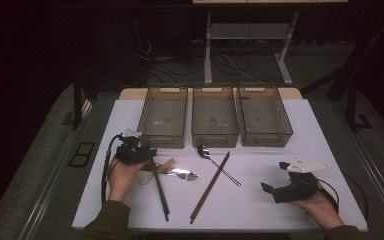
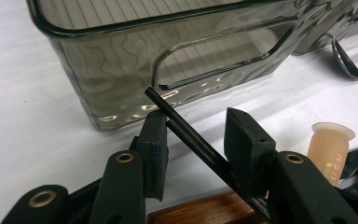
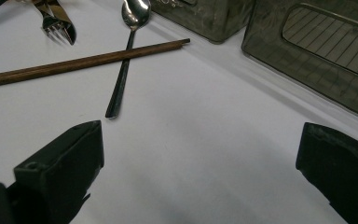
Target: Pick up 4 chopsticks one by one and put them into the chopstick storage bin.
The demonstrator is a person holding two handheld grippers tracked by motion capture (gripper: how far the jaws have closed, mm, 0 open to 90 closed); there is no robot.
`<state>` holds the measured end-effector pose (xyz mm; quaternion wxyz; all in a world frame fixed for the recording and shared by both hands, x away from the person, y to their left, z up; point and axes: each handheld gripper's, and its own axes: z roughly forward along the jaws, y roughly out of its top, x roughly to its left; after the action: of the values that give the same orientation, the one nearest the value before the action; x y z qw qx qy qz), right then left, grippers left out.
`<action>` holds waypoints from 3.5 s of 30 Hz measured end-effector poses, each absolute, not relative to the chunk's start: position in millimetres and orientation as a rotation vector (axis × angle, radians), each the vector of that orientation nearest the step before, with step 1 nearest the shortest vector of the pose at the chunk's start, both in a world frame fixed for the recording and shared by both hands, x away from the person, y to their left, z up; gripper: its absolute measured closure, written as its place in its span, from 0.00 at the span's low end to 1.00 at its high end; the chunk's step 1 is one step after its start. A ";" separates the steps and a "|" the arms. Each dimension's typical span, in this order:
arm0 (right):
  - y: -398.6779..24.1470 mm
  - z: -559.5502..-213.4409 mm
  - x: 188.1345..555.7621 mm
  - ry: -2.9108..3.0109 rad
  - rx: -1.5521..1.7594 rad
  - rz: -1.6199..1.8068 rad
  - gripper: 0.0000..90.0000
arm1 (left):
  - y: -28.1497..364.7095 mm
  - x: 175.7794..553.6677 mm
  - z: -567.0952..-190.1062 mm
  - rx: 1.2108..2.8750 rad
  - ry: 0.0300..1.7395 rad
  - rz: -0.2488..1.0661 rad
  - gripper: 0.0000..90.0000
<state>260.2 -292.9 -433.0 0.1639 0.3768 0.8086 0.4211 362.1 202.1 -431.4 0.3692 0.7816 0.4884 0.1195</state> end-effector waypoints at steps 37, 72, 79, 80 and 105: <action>-292.5 -433.0 260.0 2.306 1.076 1.196 0.01 | 194.8 361.1 -429.9 2.041 1.209 0.257 0.76; -292.4 -434.0 260.8 2.304 1.075 1.187 0.01 | 175.9 369.9 -430.5 2.102 1.089 0.220 0.84; -292.5 -433.8 260.6 2.304 1.075 1.189 0.01 | 169.7 370.0 -430.0 2.124 1.065 0.212 0.87; -292.6 -433.8 260.6 2.304 1.075 1.188 0.01 | 169.8 370.7 -429.8 2.138 1.044 0.214 0.87; -292.8 -433.7 260.6 2.303 1.073 1.189 0.01 | 156.6 370.0 -431.1 2.201 0.924 0.164 0.94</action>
<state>260.6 -292.8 -433.7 0.1675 0.3771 0.8094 0.4178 370.0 156.6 -431.1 0.3657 0.8561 0.3595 0.0637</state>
